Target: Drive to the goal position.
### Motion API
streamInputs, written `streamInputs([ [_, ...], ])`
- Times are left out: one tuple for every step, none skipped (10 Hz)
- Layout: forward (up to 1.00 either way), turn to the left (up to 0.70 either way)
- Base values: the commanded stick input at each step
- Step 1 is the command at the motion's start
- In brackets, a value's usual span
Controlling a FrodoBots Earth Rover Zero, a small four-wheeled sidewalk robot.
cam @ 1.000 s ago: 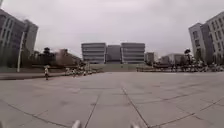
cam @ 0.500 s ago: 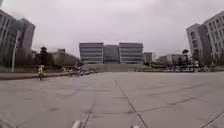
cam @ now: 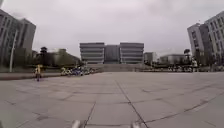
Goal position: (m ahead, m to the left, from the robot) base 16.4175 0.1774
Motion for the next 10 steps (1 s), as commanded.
streamInputs([
  [0.70,0.00],
  [0.70,0.00],
  [0.70,0.00],
  [0.70,0.00],
  [0.70,0.00],
  [0.70,0.00],
  [0.70,0.00],
  [0.70,0.00],
  [0.70,0.00],
  [0.70,0.00],
])
